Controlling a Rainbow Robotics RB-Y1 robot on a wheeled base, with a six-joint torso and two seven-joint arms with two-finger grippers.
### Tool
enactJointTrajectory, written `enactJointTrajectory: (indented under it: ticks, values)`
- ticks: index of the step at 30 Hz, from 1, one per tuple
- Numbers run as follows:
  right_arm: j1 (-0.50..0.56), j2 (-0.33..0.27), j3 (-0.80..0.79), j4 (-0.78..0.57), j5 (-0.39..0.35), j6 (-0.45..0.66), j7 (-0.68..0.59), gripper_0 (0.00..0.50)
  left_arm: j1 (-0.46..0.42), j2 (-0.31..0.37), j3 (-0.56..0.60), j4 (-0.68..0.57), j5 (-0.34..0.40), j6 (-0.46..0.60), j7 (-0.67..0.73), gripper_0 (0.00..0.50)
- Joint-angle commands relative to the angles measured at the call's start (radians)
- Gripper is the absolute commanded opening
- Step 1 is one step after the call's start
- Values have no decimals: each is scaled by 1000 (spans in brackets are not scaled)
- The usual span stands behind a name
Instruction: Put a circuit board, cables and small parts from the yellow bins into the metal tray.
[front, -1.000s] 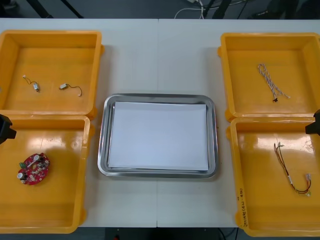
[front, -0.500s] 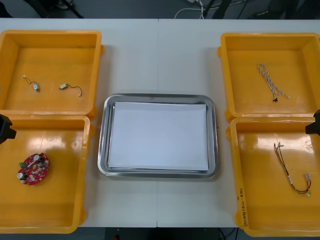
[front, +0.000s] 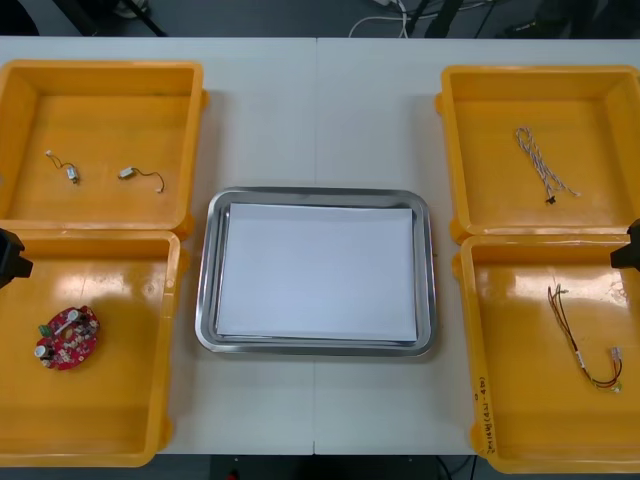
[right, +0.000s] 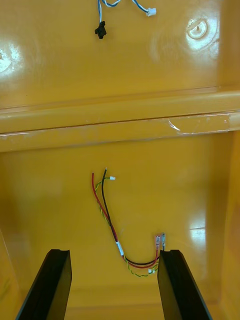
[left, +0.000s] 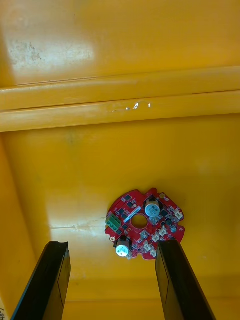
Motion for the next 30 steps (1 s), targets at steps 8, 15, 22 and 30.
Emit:
enactJointTrajectory:
  ticks: [8, 15, 22, 30]
  values:
    - [9, -39, -35, -25, 3, 3, -1, 500, 13, 43, -3, -33, -9, 6, 97, 500]
    - [9, -39, -35, -25, 3, 3, -1, 500, 13, 43, -3, -33, -9, 6, 97, 500]
    - [9, -39, -35, -25, 3, 3, -1, 500, 13, 43, -3, -33, -9, 6, 97, 500]
    - [9, -39, -35, -25, 3, 3, -1, 500, 13, 43, -3, -33, -9, 6, 97, 500]
